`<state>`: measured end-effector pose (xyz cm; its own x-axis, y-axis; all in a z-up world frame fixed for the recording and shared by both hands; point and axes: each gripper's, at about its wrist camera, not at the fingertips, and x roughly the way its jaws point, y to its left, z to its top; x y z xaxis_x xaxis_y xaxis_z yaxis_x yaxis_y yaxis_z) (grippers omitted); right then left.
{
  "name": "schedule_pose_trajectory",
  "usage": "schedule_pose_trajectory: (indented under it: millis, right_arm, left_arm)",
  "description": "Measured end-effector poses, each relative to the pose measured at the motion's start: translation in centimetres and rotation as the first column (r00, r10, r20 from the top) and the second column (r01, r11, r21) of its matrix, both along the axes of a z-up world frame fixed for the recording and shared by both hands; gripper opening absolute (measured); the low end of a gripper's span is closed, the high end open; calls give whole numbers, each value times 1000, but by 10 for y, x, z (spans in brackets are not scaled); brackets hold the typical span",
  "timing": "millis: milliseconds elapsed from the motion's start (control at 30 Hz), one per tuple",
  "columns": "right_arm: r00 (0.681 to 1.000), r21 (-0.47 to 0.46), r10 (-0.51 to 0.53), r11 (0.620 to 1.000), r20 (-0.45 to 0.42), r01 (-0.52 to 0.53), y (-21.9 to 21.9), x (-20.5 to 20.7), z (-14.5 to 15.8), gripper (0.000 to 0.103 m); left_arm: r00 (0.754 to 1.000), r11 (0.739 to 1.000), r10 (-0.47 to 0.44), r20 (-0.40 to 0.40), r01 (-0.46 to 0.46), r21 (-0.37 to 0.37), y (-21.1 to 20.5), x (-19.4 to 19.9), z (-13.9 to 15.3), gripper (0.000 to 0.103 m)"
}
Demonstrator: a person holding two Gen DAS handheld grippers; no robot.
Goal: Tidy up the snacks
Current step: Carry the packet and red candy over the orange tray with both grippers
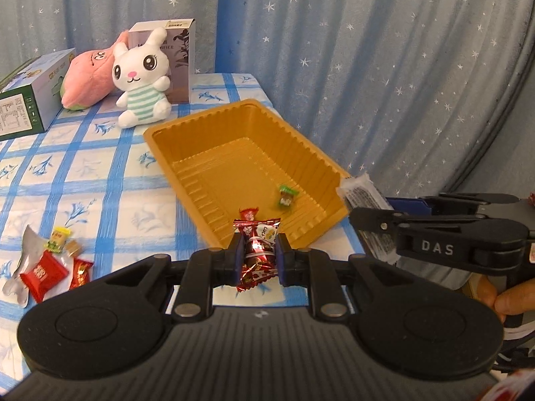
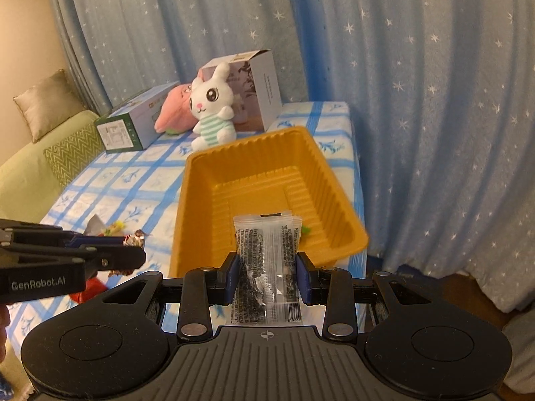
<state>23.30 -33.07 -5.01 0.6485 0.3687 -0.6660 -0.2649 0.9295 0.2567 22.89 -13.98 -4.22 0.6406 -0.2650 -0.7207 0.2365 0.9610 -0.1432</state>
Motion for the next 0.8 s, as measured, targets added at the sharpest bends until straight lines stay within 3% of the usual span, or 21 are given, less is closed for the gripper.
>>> schedule_pose_trajectory:
  millis: [800]
  right_arm:
    - [1000,81,12,997,-9,-11,12,100,-14,36]
  left_arm:
    - [996,994,92,-1,-92,66,-12,105,-10,18]
